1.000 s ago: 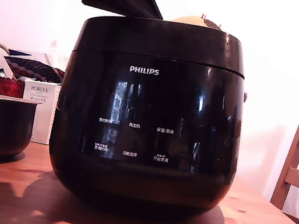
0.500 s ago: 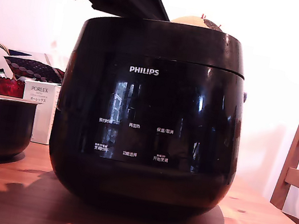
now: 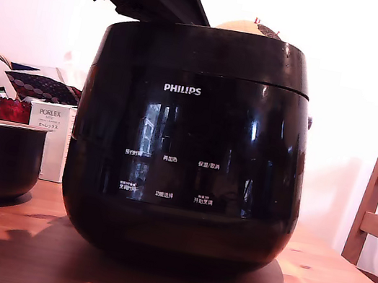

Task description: Open the rice cooker by pressing the large metal button on the top of its lid with medium force

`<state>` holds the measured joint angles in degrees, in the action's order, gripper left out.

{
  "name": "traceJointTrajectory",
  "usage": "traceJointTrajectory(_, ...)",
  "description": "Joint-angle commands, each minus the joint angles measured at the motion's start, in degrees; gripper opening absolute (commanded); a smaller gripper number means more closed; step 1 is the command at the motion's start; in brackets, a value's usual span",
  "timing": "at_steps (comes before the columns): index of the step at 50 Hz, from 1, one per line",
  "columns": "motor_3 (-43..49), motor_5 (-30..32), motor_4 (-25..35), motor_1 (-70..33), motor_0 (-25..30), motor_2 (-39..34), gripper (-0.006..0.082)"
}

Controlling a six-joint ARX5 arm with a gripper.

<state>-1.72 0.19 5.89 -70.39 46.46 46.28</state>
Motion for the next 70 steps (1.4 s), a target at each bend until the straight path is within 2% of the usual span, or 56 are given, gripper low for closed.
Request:
traceJointTrajectory(1, 1.7, -1.1, 0.1, -3.7, -0.2, -4.8, -0.0022)
traceJointTrajectory(13, -10.1, -4.9, 0.5, -3.7, -0.2, -4.8, -0.0022)
traceJointTrajectory(24, -19.5, -5.4, -0.5, -3.7, -0.2, -4.8, -0.0022)
traceJointTrajectory(33, -23.7, -5.4, -2.1, -3.7, -0.2, -4.8, -0.0022)
traceJointTrajectory(51, -23.1, -4.7, -5.2, 0.9, -0.9, -4.8, -0.0022)
traceJointTrajectory(70, -13.0, -2.9, -8.4, 9.5, -2.6, -4.8, -0.0022)
